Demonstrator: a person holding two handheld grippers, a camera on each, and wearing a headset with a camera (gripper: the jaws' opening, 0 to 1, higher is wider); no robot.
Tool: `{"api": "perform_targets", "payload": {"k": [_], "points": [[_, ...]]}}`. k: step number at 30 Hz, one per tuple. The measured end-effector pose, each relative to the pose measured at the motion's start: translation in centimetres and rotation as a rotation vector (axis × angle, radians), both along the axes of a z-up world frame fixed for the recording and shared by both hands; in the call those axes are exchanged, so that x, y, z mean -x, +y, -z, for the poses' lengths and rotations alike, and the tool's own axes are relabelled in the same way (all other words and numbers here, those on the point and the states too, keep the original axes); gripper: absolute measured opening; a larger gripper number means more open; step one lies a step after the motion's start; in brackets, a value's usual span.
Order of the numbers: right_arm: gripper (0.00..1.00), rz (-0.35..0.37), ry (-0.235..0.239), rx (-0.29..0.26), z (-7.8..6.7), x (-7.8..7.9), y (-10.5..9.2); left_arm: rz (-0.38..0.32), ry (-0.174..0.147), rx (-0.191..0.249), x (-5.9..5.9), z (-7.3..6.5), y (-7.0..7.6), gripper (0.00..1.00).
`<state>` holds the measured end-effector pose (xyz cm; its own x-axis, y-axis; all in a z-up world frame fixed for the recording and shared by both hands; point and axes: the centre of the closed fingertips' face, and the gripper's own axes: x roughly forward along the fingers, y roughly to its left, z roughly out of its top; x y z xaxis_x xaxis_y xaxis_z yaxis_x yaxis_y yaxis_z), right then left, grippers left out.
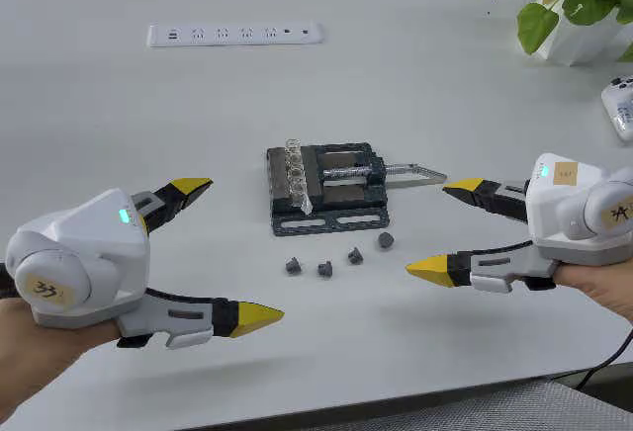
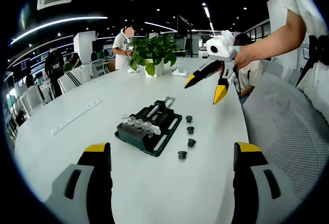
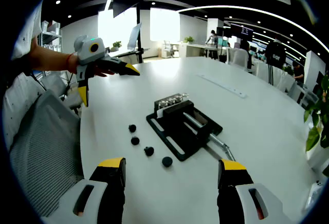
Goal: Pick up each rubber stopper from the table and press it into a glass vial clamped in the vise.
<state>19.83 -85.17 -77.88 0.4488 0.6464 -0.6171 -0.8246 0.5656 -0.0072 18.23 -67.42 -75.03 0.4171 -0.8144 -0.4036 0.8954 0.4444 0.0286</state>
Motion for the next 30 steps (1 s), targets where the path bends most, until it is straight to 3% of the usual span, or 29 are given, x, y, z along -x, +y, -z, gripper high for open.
{"api": "perform_targets", "payload": {"k": [16, 30], "points": [[0.73, 0.004, -0.006, 0.000, -0.3, -0.8, -0.4, 0.008, -0.004, -0.008, -1.4, 0.1, -0.4, 0.99], [0.73, 0.008, -0.006, 0.002, -0.3, -0.7, -0.7, 0.015, -0.008, -0.006, -1.5, 0.0, -0.7, 0.99]]}}
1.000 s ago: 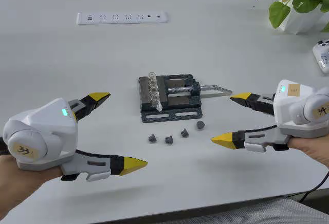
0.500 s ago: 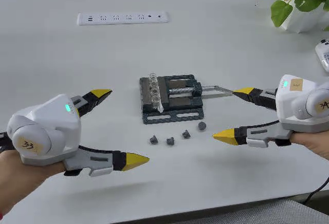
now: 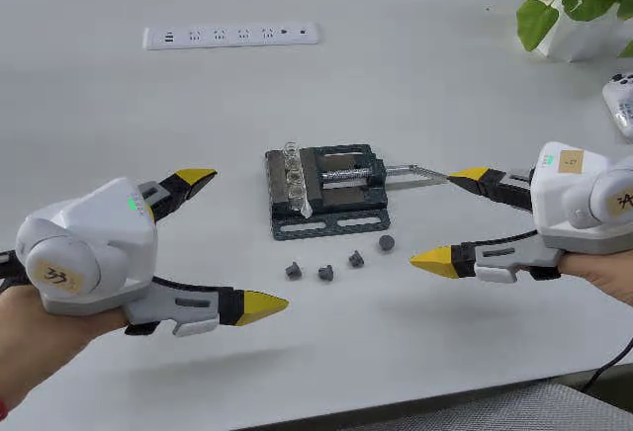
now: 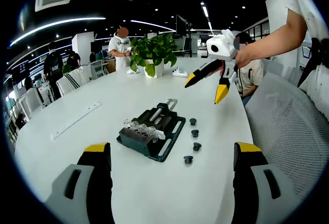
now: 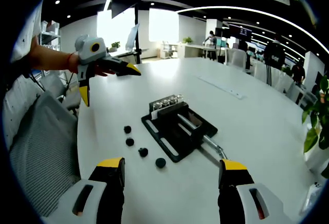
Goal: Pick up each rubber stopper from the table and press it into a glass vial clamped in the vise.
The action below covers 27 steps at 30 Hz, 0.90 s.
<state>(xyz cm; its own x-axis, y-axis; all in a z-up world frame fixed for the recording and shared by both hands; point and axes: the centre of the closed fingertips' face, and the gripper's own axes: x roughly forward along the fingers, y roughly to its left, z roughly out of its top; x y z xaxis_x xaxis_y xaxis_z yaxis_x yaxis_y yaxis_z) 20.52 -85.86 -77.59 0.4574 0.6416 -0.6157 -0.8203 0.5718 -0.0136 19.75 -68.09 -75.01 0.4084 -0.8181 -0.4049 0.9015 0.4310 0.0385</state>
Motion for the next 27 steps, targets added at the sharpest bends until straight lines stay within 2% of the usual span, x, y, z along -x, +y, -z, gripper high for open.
{"api": "perform_targets", "payload": {"k": [15, 27], "points": [[0.72, -0.008, 0.002, 0.006, -0.03, 0.01, 0.24, 0.001, 0.001, 0.001, 0.17, -0.08, 0.02, 0.99], [0.68, -0.046, 0.006, 0.028, -0.17, -0.46, 0.80, 0.005, 0.003, 0.004, 0.15, -0.16, -0.11, 0.99]]}}
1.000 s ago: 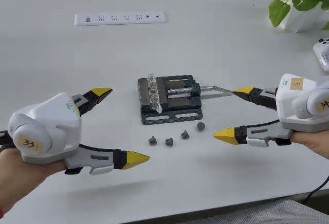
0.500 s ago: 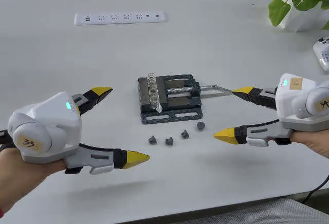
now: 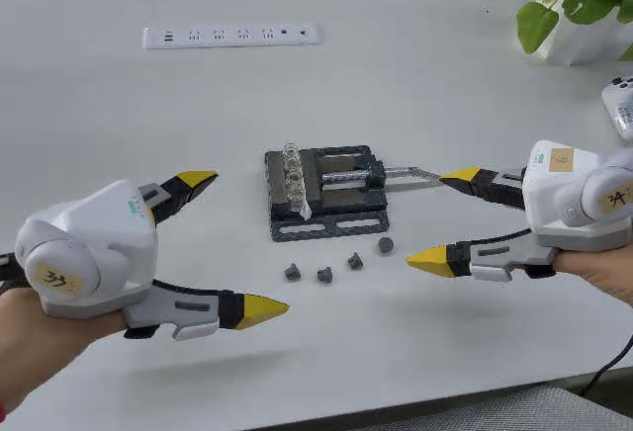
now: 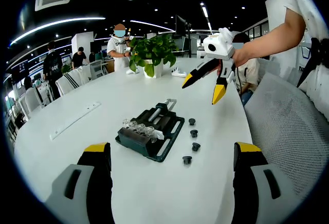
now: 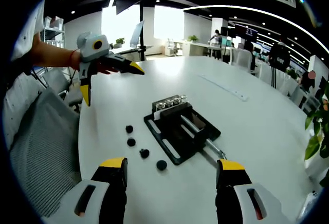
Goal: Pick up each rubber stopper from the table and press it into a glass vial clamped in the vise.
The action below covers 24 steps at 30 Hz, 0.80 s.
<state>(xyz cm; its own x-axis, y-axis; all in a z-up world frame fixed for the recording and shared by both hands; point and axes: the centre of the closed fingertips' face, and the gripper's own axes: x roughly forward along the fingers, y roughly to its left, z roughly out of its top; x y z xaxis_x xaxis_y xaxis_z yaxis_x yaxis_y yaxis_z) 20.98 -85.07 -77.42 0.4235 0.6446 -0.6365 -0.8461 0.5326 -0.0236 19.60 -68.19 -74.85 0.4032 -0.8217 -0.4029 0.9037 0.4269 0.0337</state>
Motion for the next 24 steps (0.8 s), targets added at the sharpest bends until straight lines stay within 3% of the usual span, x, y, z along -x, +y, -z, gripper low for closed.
{"api": "perform_targets", "payload": {"k": [9, 24], "points": [[0.62, -0.062, 0.009, 0.042, -0.3, -0.2, 0.9, 0.000, -0.001, 0.005, -0.1, 0.0, 0.0, 0.99], [0.47, -0.225, 0.062, 0.173, 1.1, -0.1, 2.3, -0.009, 0.002, 0.012, -0.1, 0.3, 0.2, 0.99]]}}
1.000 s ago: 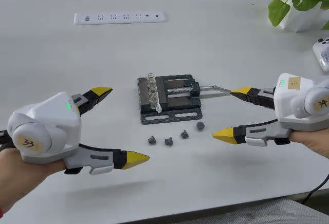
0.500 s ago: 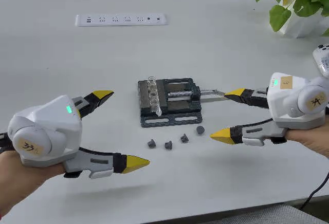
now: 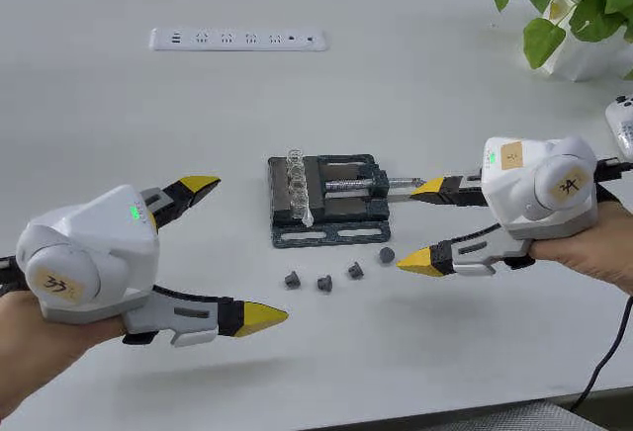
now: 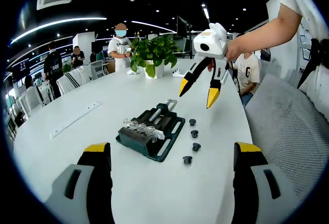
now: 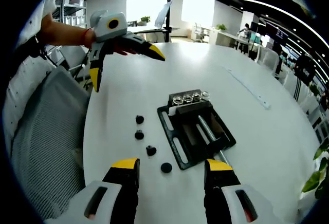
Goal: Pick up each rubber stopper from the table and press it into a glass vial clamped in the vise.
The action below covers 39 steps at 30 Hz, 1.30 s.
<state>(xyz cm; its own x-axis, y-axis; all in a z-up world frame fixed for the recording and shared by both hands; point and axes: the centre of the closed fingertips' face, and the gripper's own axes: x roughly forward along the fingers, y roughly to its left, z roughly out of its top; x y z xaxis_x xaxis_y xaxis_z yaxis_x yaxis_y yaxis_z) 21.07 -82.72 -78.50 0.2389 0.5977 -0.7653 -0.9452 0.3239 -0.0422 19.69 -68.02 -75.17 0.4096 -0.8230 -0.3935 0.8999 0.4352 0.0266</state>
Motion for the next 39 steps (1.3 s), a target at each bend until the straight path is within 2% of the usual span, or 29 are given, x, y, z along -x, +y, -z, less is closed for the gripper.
{"api": "perform_targets", "payload": {"k": [5, 15, 17, 20, 25, 32, 39], "points": [[0.39, -0.045, 0.022, 0.039, 0.7, -0.3, 0.0, -0.001, 0.003, 0.000, 0.1, 0.1, 0.0, 0.99], [0.23, -0.149, 0.067, 0.127, 2.3, 0.5, 0.7, -0.004, 0.008, 0.007, 0.2, 0.2, -0.1, 0.99], [0.20, -0.175, 0.064, 0.154, 2.9, 0.5, 0.6, -0.005, 0.009, 0.011, 0.2, 0.2, -0.1, 0.99], [0.17, -0.204, 0.064, 0.188, 3.1, 0.8, 0.8, -0.007, 0.011, 0.014, 0.1, 0.3, -0.1, 0.99], [0.13, -0.255, 0.062, 0.245, 4.1, 0.8, 0.7, -0.013, 0.015, 0.019, 0.0, 0.5, -0.1, 0.99], [0.12, -0.299, 0.054, 0.291, 5.0, 0.5, 0.7, -0.021, 0.019, 0.022, -0.1, 0.7, 0.0, 0.99], [0.12, -0.336, 0.057, 0.331, 5.2, 0.7, 0.6, -0.021, 0.024, 0.027, 0.0, 0.8, -0.1, 0.99]]}}
